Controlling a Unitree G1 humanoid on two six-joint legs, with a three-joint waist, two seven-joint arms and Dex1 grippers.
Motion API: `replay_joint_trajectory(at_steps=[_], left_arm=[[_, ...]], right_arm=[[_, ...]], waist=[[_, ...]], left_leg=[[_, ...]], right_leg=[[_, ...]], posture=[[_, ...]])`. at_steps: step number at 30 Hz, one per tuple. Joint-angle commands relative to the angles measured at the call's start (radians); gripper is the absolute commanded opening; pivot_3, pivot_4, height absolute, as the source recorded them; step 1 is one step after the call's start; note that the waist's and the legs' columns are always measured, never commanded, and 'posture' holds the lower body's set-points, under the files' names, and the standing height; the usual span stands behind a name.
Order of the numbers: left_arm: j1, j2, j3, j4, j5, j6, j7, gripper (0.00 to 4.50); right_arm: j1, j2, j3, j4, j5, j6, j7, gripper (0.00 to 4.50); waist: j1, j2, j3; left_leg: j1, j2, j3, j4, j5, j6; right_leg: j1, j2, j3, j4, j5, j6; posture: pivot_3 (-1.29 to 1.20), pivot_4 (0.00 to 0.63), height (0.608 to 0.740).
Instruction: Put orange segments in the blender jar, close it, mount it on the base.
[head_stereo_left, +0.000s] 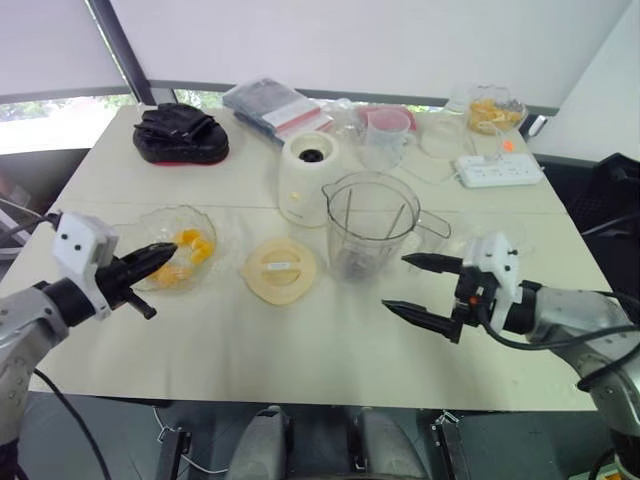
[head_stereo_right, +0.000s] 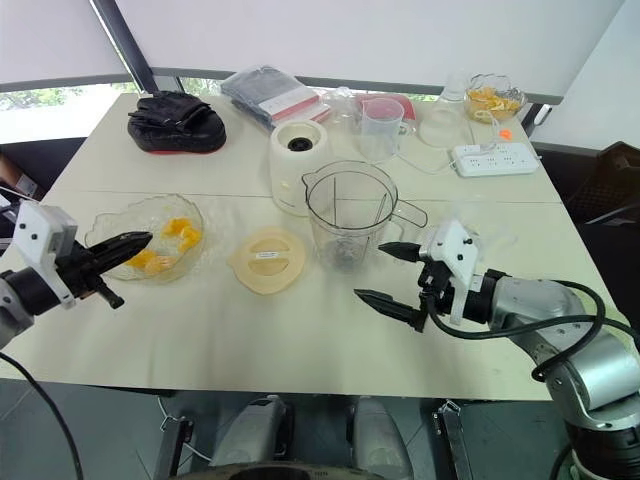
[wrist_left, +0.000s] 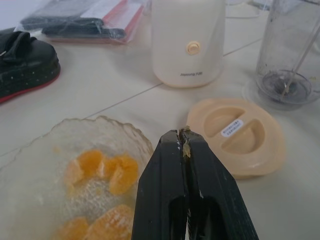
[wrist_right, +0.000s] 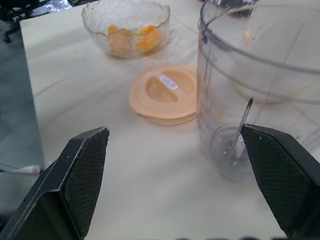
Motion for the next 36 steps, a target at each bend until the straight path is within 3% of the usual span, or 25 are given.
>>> replay_joint_trajectory(at_steps=[1, 9, 19, 22, 29, 33, 36], left_arm=[[-0.033, 0.015, -0.014, 0.005, 0.014, -0.029, -0.002, 0.05], [-0.093, -0.03, -0.08, 0.016, 0.038, -0.046, 0.041, 0.05], [-0.059, -0.029, -0.094, -0.008, 0.06, -0.029, 0.051, 0.05], [-0.046, -0.015, -0.102, -0.014, 0.067, -0.016, 0.046, 0.9], [-0.035, 0.003, -0.104, -0.015, 0.115, -0.043, 0.057, 4.47], [-0.122, 0.022, -0.071, 0.114, 0.148, -0.061, 0.079, 4.47], [-0.221, 0.095, -0.085, 0.285, 0.174, -0.04, 0.05, 4.47]], right_arm=[[-0.014, -0.007, -0.037, -0.055, 0.05, 0.017, -0.017, 4.41], [-0.052, -0.016, -0.023, -0.023, 0.049, 0.011, -0.025, 4.41], [-0.06, -0.015, -0.008, -0.013, 0.034, 0.007, -0.023, 4.41], [-0.062, -0.013, -0.005, -0.011, 0.032, 0.007, -0.026, 4.41], [-0.06, -0.019, 0.006, -0.007, 0.027, 0.01, -0.021, 4.41], [-0.064, -0.004, 0.025, -0.008, 0.015, 0.007, -0.037, 4.41], [-0.064, 0.016, 0.041, -0.011, 0.009, 0.004, -0.059, 4.41]], waist=[[0.0, 0.0, 0.0], [-0.001, 0.0, 0.0], [-0.001, 0.0, 0.0], [-0.001, 0.0, 0.0], [0.0, 0.0, 0.0], [0.001, 0.0, 0.0], [0.0, 0.0, 0.001]], left_leg=[[0.0, 0.0, 0.0, 0.0, 0.0, 0.0], [0.0, 0.0, 0.0, 0.0, 0.0, 0.0], [0.0, 0.0, 0.0, -0.001, 0.0, 0.0], [0.0, 0.0, 0.0, -0.001, 0.0, 0.0], [0.0, 0.0, 0.0, -0.001, 0.0, 0.0], [0.0, 0.0, 0.0, -0.001, 0.0, 0.0], [0.0, 0.0, 0.0, -0.001, 0.0, 0.0]], right_leg=[[0.0, 0.0, 0.0, 0.0, 0.0, 0.0], [-0.001, 0.0, 0.0, 0.0, 0.0, 0.0], [-0.001, 0.0, 0.0, 0.0, 0.0, 0.0], [-0.001, 0.0, 0.0, 0.0, 0.0, 0.0], [-0.001, 0.0, 0.0, 0.0, 0.0, 0.0], [-0.001, 0.0, 0.0, 0.0, 0.0, 0.0], [-0.001, 0.0, 0.0, 0.0, 0.0, 0.0]], posture=[[0.0, 0.15, 0.74], [0.0, 0.15, 0.74], [0.0, 0.15, 0.74], [0.0, 0.15, 0.74], [0.0, 0.15, 0.74], [0.0, 0.15, 0.74], [0.0, 0.15, 0.74]])
